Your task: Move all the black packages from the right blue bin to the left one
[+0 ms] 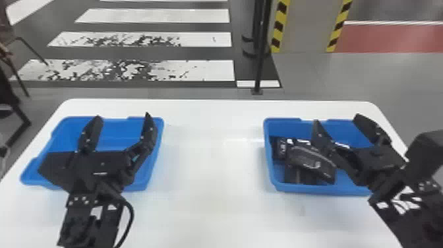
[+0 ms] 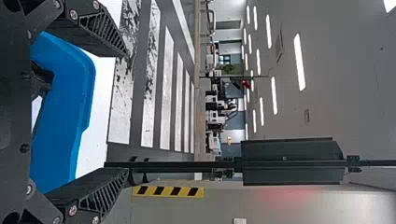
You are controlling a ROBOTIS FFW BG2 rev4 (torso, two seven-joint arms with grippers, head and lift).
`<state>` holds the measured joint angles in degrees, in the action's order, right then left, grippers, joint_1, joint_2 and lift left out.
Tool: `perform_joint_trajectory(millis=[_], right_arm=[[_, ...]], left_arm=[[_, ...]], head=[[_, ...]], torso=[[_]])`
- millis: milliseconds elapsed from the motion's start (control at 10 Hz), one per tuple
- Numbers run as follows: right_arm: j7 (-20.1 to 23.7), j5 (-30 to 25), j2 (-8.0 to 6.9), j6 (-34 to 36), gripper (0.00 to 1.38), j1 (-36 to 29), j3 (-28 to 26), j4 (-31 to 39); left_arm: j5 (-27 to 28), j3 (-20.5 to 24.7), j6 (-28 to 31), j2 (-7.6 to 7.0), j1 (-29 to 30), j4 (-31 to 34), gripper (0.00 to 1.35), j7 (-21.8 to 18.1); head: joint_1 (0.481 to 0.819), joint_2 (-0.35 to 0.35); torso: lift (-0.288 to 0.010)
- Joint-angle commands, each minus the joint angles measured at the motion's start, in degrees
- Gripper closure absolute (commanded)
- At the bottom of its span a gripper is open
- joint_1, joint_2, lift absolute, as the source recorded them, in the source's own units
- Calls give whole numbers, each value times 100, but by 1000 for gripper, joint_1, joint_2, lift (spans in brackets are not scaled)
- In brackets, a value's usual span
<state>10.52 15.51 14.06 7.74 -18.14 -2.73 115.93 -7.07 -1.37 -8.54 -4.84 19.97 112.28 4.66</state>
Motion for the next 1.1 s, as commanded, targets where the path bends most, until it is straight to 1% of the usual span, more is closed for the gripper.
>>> perform_joint_trajectory(millis=[0, 700, 800, 900, 1000], right_arm=[[11, 26, -9, -71, 156, 1, -24, -41], [11, 95, -9, -43, 156, 29, -24, -55], [11, 106, -9, 168, 156, 43, -58, -27], [64, 26, 0, 1068, 148, 141, -127, 198], [204, -99, 18, 1588, 144, 282, -173, 184]], left_arm=[[-13, 11, -4, 0, 0, -14, 101, 0], [-36, 0, -89, 0, -15, -56, 101, 0], [-36, 0, -103, 0, -15, -56, 101, 0], [-36, 0, -117, 0, -15, -70, 101, 0], [-36, 0, -117, -9, -15, -84, 101, 0]], head=[[695, 10], [695, 7], [695, 7], [695, 7], [695, 8]], torso=[[-175], [-175], [-175], [-175], [-175]])
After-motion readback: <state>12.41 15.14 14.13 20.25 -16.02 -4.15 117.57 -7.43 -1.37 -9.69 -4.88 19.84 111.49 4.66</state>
